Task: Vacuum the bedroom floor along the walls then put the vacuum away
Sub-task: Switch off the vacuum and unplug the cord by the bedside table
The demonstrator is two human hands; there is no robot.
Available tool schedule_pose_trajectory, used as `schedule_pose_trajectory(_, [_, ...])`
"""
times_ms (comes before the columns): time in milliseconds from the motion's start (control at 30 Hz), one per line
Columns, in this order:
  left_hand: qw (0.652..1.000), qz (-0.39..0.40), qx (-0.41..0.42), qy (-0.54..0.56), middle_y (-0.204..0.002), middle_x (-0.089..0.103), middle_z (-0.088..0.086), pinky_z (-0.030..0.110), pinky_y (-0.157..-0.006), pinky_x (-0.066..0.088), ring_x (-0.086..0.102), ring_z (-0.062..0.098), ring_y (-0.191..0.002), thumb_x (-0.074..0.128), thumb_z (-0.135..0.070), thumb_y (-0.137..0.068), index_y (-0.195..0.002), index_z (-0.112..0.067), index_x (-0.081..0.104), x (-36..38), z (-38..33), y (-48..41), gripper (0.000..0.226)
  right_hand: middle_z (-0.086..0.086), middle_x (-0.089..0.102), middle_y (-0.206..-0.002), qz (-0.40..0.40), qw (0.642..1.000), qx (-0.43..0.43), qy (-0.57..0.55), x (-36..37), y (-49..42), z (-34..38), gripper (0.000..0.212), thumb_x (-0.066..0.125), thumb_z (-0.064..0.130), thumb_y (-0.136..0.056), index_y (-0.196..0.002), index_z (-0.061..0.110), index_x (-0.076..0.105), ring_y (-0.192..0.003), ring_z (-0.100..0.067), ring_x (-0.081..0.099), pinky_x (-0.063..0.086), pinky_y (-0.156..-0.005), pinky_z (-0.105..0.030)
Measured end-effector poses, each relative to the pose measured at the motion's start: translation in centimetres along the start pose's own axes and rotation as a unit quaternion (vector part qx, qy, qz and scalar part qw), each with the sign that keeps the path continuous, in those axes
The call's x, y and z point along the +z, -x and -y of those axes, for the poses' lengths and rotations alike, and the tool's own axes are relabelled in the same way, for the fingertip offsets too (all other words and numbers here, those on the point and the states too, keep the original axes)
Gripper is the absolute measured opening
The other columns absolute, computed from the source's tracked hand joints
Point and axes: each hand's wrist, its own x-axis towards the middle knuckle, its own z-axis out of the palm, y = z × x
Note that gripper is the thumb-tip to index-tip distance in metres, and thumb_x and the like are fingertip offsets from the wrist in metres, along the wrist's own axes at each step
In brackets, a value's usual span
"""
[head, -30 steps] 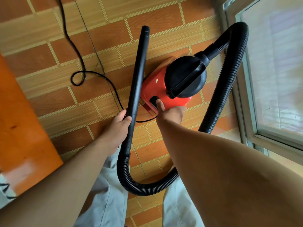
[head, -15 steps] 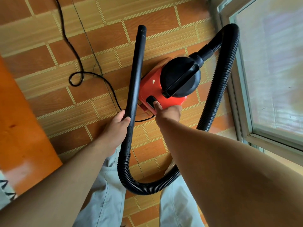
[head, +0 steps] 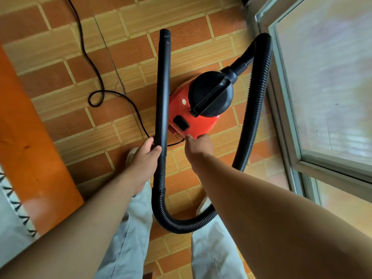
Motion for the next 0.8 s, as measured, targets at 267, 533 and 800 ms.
schedule_pose_trajectory(267, [0.999,0.019,0.022,0.017,-0.134,0.063,-0.005,0.047,-0.108,0.049,0.062,0.017,-0.119,0.056,-0.033,-0.104,-0.139,-0.036,0.049,2.5,-3.0,6.8,0.036,0.001,0.067,-0.103,0.114,0.990,-0.044,-0.072,-4.9,6.7,0.6,0.037,0.059,0.040,-0.099,-0.125,0.015,0.067,-0.097,-0.018,0.060,0.048,-0.077,-0.032])
schedule_pose_trajectory(533, [0.994,0.074,0.077,-0.004,-0.123,0.070,-0.007,0.045,-0.094,0.061,0.073,0.015,-0.106,0.069,-0.024,-0.098,-0.128,-0.033,0.057,5.1,-8.4,15.7,0.033,-0.017,0.074,-0.101,0.164,0.979,-0.073,-0.101,-11.6,14.6,4.7,0.028,0.074,0.030,-0.092,-0.109,0.011,0.063,-0.091,-0.031,0.074,0.064,-0.073,-0.050])
schedule_pose_trajectory(800, [0.988,0.057,0.128,-0.072,-0.119,0.067,-0.013,0.043,-0.091,0.060,0.067,0.009,-0.107,0.064,-0.030,-0.100,-0.126,-0.035,0.061,2.3,-15.1,26.4,0.027,-0.005,0.062,-0.070,0.141,0.983,-0.111,-0.041,-20.3,24.2,9.9,0.012,0.070,0.013,-0.090,-0.090,0.014,0.058,-0.059,-0.017,0.059,0.050,-0.056,-0.027])
